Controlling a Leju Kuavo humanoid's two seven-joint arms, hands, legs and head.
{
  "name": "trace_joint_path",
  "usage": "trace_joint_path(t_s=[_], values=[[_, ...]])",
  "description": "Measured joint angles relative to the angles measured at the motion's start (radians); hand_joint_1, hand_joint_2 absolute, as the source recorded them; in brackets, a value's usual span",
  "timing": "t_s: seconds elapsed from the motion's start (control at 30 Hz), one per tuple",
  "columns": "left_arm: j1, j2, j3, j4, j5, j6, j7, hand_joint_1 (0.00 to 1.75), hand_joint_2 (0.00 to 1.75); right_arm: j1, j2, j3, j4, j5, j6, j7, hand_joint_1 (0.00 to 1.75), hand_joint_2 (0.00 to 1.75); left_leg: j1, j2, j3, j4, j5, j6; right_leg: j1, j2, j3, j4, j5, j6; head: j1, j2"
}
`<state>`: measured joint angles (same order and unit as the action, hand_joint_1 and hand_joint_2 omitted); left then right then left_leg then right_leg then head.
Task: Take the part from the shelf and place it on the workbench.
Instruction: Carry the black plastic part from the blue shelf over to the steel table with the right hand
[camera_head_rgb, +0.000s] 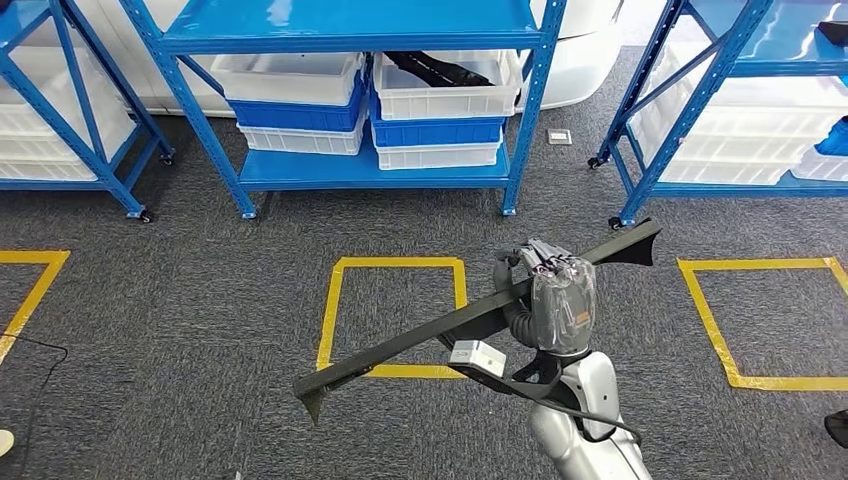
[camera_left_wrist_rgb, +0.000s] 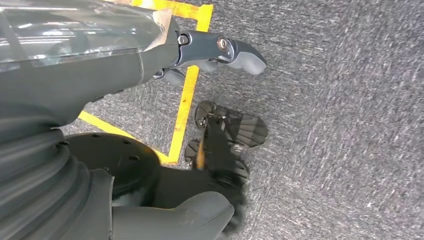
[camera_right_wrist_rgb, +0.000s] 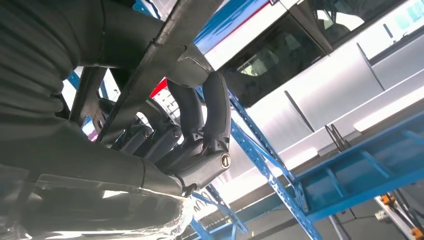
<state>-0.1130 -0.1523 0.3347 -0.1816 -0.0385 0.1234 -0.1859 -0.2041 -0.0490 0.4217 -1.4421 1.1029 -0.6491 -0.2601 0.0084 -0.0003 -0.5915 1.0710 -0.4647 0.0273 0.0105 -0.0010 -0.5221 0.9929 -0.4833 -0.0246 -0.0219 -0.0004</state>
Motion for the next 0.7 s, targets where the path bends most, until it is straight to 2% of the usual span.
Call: trace_joint_path(t_s=[0.03, 0.1, 0.13, 0.27, 0.57, 0.63, 0.7], values=[[0.0, 0.002, 0.0, 0.0, 0.0, 0.001, -0.002, 0.0, 1.75, 0.0, 0.002, -0.002, -0.003, 0.002, 0.001, 0.0, 1.75, 1.75, -0.007, 0.0, 0.025, -0.042, 0.007, 0.009, -0.001, -0.001, -0.001, 0.0, 0.002, 0.004, 0.002, 0.0], [0.002, 0.004, 0.0, 0.0, -0.002, 0.007, -0.008, 0.0, 1.75, 0.001, 0.007, -0.003, -0.007, 0.005, 0.003, 0.001, 1.75, 1.75, -0.017, 0.002, 0.032, -0.062, 0.012, 0.015, -0.007, -0.002, -0.005, -0.001, 0.007, 0.012, 0.001, 0.0], [0.002, 0.003, 0.0, 0.0, -0.004, 0.015, -0.011, 0.0, 1.75, 0.003, 0.01, -0.005, -0.01, 0.006, 0.003, 0.001, 1.75, 1.75, -0.019, 0.002, 0.033, -0.071, 0.017, 0.014, -0.008, -0.002, -0.005, -0.003, 0.009, 0.015, -0.002, 0.0], [0.002, 0.002, -0.001, 0.0, -0.019, 0.073, -0.031, 0.0, 1.75, 0.005, 0.012, -0.014, -0.022, 0.007, 0.017, 0.005, 1.75, 1.75, -0.018, 0.003, 0.035, -0.097, 0.031, -0.01, -0.003, -0.003, -0.009, -0.019, 0.021, 0.012, 0.002, 0.0], [0.006, -0.006, -0.001, 0.0, -0.019, 0.106, -0.053, 0.0, 1.75, 0.006, 0.022, -0.016, -0.021, -0.005, 0.057, 0.006, 1.75, 1.75, -0.022, 0.002, 0.025, -0.091, 0.036, 0.0, -0.004, -0.003, -0.016, -0.02, 0.03, 0.025, 0.003, 0.0], [0.006, -0.008, -0.001, 0.0, -0.019, 0.116, -0.057, 0.0, 1.75, 0.001, 0.027, -0.016, -0.021, -0.005, 0.058, 0.005, 1.75, 1.75, -0.022, 0.003, 0.024, -0.093, 0.04, 0.01, -0.009, -0.001, -0.015, -0.026, 0.037, 0.033, 0.002, 0.0], [0.006, -0.011, -0.001, 0.0, -0.023, 0.133, -0.061, 0.0, 1.75, -0.004, 0.03, -0.017, -0.021, -0.006, 0.059, 0.003, 1.75, 1.75, -0.014, 0.01, 0.032, -0.117, 0.056, 0.023, -0.01, 0.001, -0.022, -0.022, 0.033, 0.042, 0.003, 0.0]])
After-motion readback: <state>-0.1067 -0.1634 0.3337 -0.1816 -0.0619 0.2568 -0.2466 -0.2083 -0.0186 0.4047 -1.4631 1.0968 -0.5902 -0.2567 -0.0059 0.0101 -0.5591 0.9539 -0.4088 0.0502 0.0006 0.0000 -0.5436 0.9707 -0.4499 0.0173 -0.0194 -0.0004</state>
